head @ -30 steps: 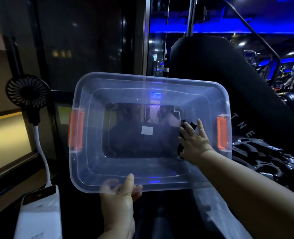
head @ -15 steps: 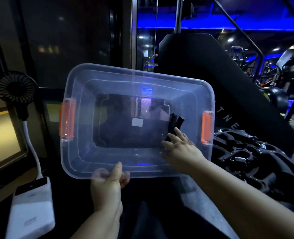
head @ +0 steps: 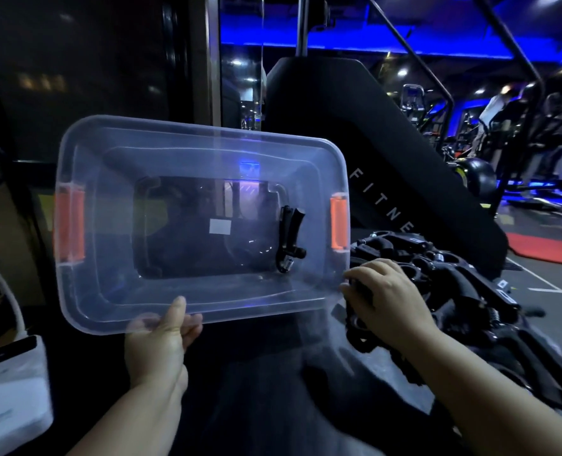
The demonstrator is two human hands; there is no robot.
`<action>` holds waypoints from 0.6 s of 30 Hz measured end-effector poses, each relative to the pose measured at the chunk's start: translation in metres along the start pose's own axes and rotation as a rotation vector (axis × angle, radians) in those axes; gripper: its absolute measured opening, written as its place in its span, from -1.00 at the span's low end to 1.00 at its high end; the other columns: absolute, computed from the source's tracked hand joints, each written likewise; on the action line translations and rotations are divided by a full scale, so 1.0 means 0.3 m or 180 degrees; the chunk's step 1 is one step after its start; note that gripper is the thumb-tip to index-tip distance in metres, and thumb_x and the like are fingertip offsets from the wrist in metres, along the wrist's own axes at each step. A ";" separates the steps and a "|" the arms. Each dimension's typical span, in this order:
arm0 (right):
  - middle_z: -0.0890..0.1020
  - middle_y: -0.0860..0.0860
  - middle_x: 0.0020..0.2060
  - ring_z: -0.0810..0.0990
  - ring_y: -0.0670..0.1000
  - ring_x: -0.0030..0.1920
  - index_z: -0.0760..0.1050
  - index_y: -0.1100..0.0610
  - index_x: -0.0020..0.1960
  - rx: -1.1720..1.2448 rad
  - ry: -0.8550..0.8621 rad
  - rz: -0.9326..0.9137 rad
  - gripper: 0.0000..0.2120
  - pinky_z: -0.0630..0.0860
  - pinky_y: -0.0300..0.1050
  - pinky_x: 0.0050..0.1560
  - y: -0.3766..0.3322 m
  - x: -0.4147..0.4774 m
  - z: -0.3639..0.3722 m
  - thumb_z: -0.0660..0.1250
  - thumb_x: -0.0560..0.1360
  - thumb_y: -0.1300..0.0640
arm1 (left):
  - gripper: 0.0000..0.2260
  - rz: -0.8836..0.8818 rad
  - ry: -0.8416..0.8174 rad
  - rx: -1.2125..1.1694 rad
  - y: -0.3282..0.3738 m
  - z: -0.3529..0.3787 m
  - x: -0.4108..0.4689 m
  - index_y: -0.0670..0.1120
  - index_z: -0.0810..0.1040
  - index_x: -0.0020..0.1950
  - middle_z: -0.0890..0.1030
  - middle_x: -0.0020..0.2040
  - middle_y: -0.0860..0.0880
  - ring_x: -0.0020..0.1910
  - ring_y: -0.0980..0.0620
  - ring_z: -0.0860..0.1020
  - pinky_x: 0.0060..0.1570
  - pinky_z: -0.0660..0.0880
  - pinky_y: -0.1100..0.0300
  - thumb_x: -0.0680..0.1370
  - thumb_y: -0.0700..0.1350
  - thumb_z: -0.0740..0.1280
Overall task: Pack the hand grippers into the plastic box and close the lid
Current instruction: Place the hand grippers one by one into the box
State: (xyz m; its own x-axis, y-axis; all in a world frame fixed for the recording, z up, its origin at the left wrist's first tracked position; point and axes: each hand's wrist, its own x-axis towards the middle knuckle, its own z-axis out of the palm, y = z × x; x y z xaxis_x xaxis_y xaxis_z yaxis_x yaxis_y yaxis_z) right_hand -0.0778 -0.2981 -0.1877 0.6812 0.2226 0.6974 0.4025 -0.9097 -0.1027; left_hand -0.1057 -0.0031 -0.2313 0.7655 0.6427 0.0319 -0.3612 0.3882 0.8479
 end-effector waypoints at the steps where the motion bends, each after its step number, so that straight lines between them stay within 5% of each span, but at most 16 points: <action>1: 0.64 -0.05 -0.16 0.55 0.07 -0.01 0.65 0.06 -0.05 -0.0079 0.0093 0.0108 -0.74 0.49 -0.12 -0.02 0.024 -0.011 -0.013 0.30 0.46 -0.08 | -0.83 -0.0013 -0.0024 0.0005 -0.001 0.000 0.000 -0.16 0.37 -0.08 0.59 -0.53 -0.03 -0.50 0.11 0.61 -0.42 0.58 0.27 0.53 -0.20 0.38; 3: 0.66 -0.04 -0.15 0.56 0.08 -0.02 0.65 0.04 -0.06 -0.0233 0.0285 0.0340 -0.70 0.46 -0.12 0.00 0.079 -0.034 -0.034 0.24 0.46 -0.12 | -0.81 -0.0028 -0.0044 -0.0013 -0.001 0.001 0.004 -0.18 0.40 0.02 0.60 -0.51 -0.04 -0.49 0.11 0.61 -0.42 0.58 0.28 0.53 -0.19 0.38; 8: 0.65 0.07 0.02 0.48 0.17 0.17 0.62 0.03 0.09 -0.0480 0.0497 0.1457 -0.73 0.39 0.08 0.23 0.204 -0.081 -0.081 0.33 0.48 -0.07 | -0.78 0.0008 -0.0036 -0.0028 0.003 0.002 0.000 -0.08 0.34 -0.16 0.60 -0.51 0.00 -0.47 0.12 0.62 -0.41 0.59 0.27 0.53 -0.17 0.39; 14: 0.47 0.12 0.33 0.21 0.16 0.45 0.42 -0.01 0.35 -0.0786 -0.0159 0.2327 -0.55 0.01 0.27 0.46 0.271 -0.104 -0.093 0.23 0.52 -0.15 | -0.79 0.0010 -0.0074 -0.0004 0.014 0.012 -0.020 -0.09 0.36 -0.22 0.58 -0.53 0.02 -0.48 0.13 0.62 -0.41 0.59 0.28 0.54 -0.18 0.36; 18: 0.22 0.09 0.49 0.02 0.11 0.52 0.25 -0.05 0.46 -0.0652 -0.0395 0.2767 -0.48 -0.10 0.43 0.38 0.263 -0.101 -0.091 0.17 0.54 -0.19 | -0.81 -0.0016 -0.0131 0.0032 0.014 0.011 -0.022 -0.12 0.40 -0.22 0.59 -0.53 0.02 -0.47 0.13 0.62 -0.44 0.57 0.29 0.54 -0.17 0.36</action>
State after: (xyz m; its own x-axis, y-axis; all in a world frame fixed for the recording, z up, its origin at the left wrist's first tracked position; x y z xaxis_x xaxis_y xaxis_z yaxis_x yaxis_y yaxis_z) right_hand -0.0835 -0.3862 -0.1976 0.7602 -0.5475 0.3498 -0.3942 -0.8166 -0.4215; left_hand -0.1106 -0.0079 -0.2262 0.7887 0.6128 0.0491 -0.3520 0.3846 0.8534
